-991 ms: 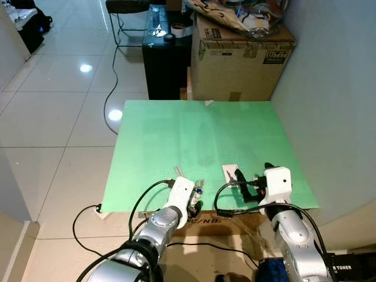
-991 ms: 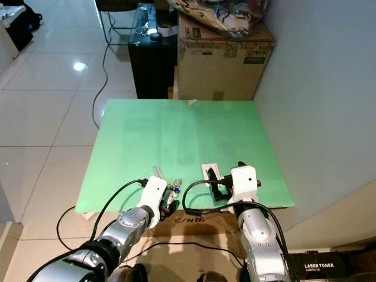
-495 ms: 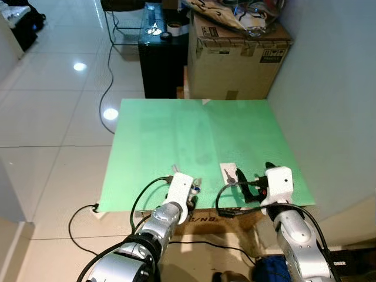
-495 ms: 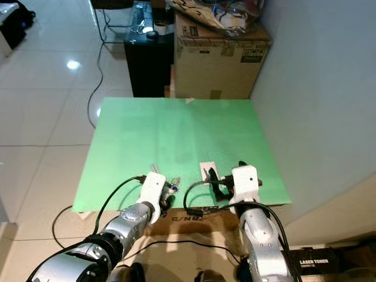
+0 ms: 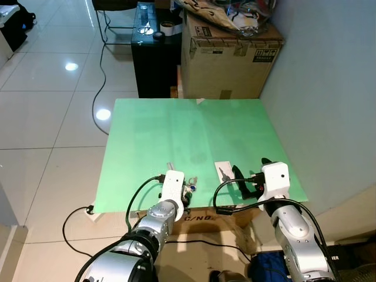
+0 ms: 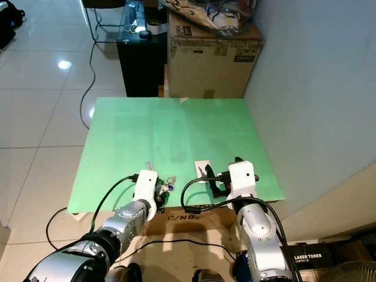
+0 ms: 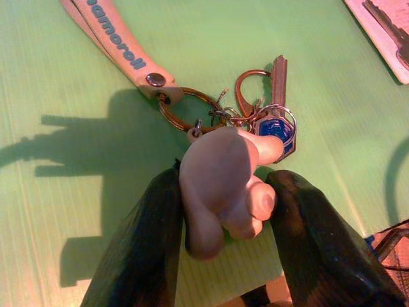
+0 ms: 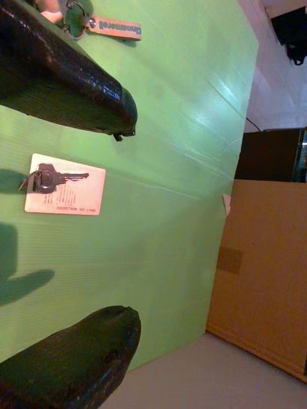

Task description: Hang keys on a hook

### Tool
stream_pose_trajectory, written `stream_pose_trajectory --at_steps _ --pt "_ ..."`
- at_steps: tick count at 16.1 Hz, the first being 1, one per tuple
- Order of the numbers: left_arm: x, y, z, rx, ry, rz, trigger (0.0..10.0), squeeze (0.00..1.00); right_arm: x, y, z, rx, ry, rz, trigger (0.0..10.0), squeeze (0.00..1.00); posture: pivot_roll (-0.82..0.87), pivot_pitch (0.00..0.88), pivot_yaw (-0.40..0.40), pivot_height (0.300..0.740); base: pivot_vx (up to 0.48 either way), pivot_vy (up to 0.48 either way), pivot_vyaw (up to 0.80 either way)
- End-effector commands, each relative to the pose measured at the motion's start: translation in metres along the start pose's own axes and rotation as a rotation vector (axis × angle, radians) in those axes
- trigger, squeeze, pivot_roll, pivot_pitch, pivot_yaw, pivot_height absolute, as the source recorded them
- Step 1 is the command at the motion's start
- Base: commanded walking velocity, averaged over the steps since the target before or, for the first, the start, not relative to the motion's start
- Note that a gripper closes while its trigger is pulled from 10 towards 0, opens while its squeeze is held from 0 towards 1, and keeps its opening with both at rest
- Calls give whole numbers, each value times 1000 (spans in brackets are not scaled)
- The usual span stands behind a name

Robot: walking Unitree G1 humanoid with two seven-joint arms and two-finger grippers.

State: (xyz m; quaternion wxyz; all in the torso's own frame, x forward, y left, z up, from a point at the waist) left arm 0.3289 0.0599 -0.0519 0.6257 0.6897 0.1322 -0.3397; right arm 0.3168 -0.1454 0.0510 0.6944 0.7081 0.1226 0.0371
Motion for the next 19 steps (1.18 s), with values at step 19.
stream_pose_trajectory --at_steps 19 --pt "-135 131 -75 49 132 838 0 0 17 12 6 0 -11 44 10000 0 -68 38 -36 740 0 0 0"
Point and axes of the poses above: a point about 5 cm out from each wrist's last joint towards the gripper, its own x axis pointing out of the wrist towards the gripper, its own y axis along the axis of the wrist's last joint, z = x × y, the point moved 6 cm from there along x, pointing out of the wrist towards the gripper, and after that the axes turned 7 degrees about x, right-handed, at the moved point
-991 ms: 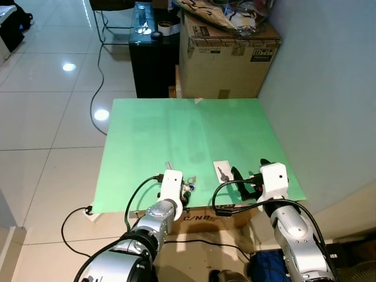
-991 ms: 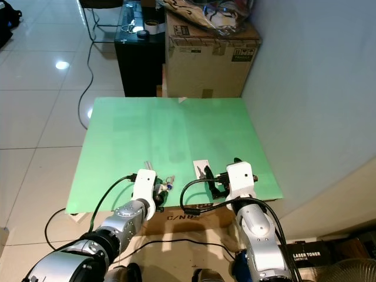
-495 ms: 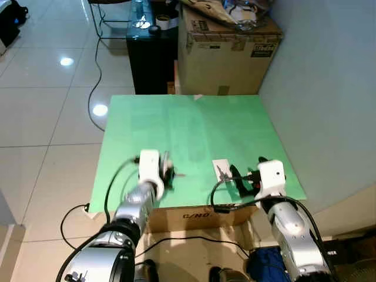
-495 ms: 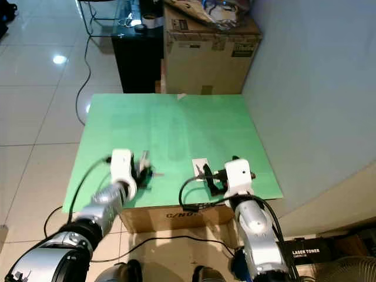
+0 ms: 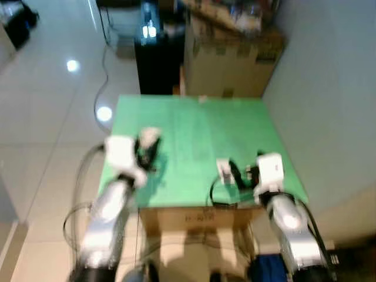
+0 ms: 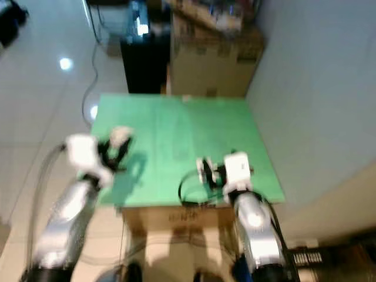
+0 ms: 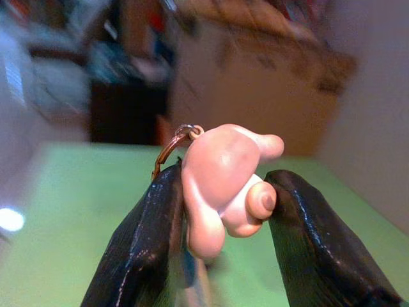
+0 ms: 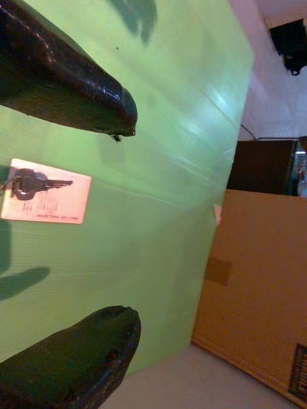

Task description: Hang keys on a hook

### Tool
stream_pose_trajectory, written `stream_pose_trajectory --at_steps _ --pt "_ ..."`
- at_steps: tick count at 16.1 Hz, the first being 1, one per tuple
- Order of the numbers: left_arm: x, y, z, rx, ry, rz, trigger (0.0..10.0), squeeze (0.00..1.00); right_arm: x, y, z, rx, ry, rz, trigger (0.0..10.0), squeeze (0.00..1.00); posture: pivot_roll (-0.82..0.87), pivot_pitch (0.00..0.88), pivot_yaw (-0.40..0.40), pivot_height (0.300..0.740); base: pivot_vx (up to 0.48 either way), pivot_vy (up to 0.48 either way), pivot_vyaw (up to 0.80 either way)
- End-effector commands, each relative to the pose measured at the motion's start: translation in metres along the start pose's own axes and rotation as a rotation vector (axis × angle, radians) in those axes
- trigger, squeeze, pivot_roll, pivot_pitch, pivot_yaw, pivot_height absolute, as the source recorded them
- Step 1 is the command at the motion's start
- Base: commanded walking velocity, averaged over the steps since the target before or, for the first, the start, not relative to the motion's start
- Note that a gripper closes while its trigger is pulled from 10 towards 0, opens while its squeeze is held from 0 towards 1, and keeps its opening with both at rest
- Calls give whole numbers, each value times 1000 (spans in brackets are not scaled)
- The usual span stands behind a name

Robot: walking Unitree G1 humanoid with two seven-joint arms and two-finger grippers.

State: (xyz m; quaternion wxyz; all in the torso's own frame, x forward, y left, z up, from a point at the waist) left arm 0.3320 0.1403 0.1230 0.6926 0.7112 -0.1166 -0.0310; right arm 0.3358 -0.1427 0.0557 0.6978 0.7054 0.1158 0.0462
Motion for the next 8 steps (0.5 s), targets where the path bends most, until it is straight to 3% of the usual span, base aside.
stream_pose_trajectory --at_steps 1,5,6,8 --pt "-10 16 -6 73 32 42 0 0 -1 8 6 15 -28 38 10000 0 -54 44 -31 740 0 0 0" --pt "-55 2 -50 148 197 -55 0 0 -2 20 15 63 -112 94 10000 0 -30 61 -20 740 0 0 0" --pt "-57 -9 -51 142 227 -121 10000 0 -1 24 12 56 -106 106 10000 0 -31 58 -24 740 0 0 0" --pt "-49 -18 -37 115 199 -159 10000 0 5 27 11 50 -101 109 10000 0 -34 49 -28 740 0 0 0"
Point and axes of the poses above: a point about 5 cm out from each wrist's last joint towards the gripper, its own x axis pointing out of the wrist towards the gripper, its own y axis along the axis of the wrist's last joint, z = x × y, the point moved 6 cm from there along x, pointing out of the wrist towards the gripper, and after that the axes turned 7 degrees about x, right-handed, at the moved point
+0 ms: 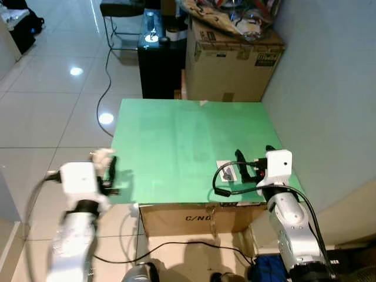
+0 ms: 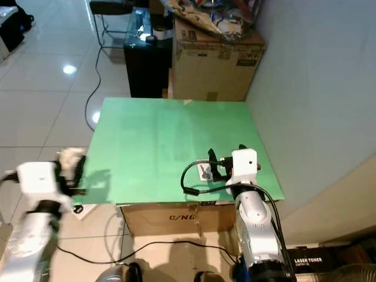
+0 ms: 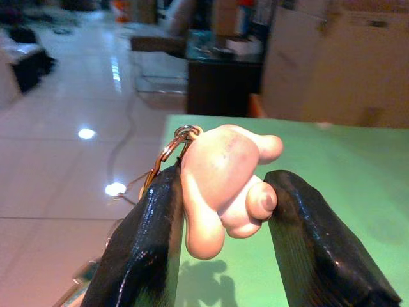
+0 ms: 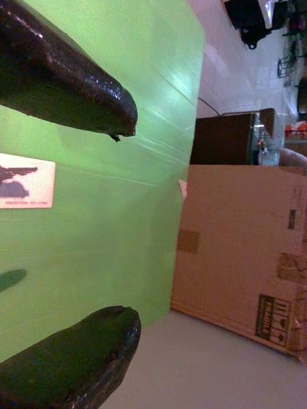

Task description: Hang keys on a hook

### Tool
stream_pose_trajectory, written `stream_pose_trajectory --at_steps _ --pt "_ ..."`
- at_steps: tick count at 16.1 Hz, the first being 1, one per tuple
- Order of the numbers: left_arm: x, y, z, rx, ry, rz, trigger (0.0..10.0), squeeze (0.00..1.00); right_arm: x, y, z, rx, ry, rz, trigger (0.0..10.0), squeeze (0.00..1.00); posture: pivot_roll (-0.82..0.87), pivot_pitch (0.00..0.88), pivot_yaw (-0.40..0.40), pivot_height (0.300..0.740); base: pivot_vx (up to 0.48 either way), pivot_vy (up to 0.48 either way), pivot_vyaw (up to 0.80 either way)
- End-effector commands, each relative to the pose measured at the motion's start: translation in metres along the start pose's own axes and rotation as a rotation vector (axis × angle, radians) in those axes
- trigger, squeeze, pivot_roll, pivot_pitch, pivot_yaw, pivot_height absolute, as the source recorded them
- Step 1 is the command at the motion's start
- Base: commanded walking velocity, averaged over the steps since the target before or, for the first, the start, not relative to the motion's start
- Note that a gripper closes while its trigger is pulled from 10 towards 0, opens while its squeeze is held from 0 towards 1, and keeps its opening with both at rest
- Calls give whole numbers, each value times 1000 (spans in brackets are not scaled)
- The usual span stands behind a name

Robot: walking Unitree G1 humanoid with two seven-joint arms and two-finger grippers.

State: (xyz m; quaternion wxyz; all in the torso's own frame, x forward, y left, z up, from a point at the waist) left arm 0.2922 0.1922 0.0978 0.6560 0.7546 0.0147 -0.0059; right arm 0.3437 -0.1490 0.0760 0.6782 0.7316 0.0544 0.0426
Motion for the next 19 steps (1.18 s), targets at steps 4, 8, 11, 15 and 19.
stream_pose_trajectory --at_steps 4,8,11,15,19 --pt "19 15 15 -1 -84 36 10000 0 8 10 -6 4 12 28 10000 0 -31 61 -18 740 0 0 0" --pt "24 14 17 5 -92 17 10000 0 5 6 -7 6 23 16 10000 0 -36 66 -21 740 0 480 0" --pt "26 11 20 13 -111 -1 10000 0 3 4 -8 13 23 8 10000 0 -40 71 -22 740 0 480 0" --pt "29 7 24 -58 -105 -19 10000 0 -1 -1 -7 45 1 -7 10000 0 -54 79 -16 740 0 480 181" --pt "26 -2 19 -54 -74 -57 10000 0 -7 0 2 78 -28 -6 10000 0 -54 77 -14 740 0 106 673"
Point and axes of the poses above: a point about 5 cm out from each wrist's last joint towards the gripper, its own x axis pointing out of the wrist towards the gripper, its own y axis along the axis of the wrist's last joint, z = x × y, the point moved 6 cm from there along x, pointing out of the wrist towards the gripper, and after that the axes turned 7 degrees about x, right-handed, at the moved point
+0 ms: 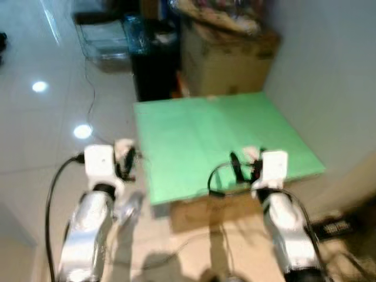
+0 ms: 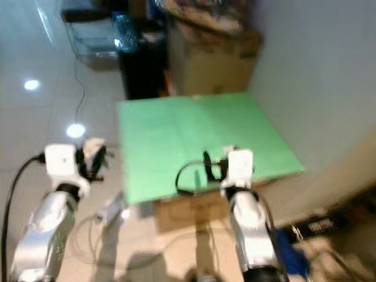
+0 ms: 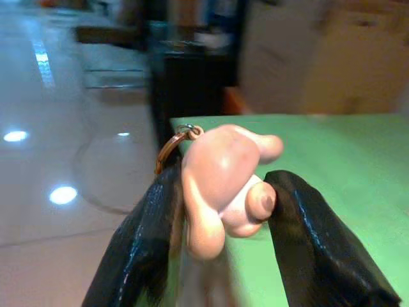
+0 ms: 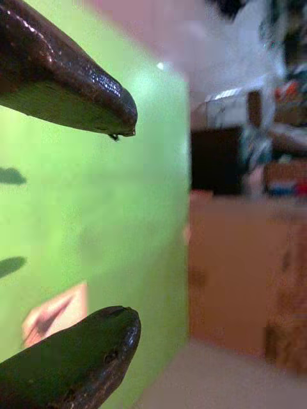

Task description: Hang keys on a hook

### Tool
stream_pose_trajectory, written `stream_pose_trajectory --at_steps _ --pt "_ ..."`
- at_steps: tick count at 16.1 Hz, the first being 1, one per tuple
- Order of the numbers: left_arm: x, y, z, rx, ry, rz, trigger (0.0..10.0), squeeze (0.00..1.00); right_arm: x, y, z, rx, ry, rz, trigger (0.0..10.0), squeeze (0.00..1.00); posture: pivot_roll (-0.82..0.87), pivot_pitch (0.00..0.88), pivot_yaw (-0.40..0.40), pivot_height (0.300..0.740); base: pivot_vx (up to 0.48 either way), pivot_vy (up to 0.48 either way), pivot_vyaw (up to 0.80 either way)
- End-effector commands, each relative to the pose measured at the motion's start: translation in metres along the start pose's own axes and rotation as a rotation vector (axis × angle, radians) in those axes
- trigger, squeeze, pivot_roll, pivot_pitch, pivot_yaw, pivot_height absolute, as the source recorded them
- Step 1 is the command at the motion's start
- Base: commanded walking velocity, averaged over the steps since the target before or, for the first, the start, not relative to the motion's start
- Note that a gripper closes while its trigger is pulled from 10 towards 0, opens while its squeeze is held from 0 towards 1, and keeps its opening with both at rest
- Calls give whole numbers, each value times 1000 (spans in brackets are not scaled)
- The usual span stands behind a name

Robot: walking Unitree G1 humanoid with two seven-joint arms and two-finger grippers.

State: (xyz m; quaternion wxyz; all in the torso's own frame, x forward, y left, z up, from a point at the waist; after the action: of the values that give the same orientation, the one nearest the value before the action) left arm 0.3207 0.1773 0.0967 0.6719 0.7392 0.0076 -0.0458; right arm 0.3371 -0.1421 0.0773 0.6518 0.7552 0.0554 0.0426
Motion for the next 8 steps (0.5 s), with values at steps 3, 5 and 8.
stream_pose_trajectory --at_steps 3,5,8 --pt "-22 -19 8 -12 -47 -70 10000 0 -19 -11 16 1 5 -57 10000 0 -46 73 -13 740 0 0 644" --pt "-20 -22 9 -24 -39 -79 10000 0 -13 -9 9 13 30 -50 10000 0 -42 66 -12 740 0 0 644" --pt "-21 -23 9 -24 -31 -84 10000 0 -10 -9 4 47 48 -58 10000 0 -31 45 -13 740 0 0 646"
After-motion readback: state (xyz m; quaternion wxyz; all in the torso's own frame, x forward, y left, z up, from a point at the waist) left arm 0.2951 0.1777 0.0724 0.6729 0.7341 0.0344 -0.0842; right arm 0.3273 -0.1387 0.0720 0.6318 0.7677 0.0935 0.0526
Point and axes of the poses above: a point about 5 cm out from each wrist's last joint towards the gripper, its own x axis pointing out of the wrist towards the gripper, its own y axis along the axis of the wrist's last joint, z = x × y, the point moved 6 cm from there along x, pointing out of the wrist towards the gripper, and after that the axes turned 7 degrees about x, right-handed, at the moved point
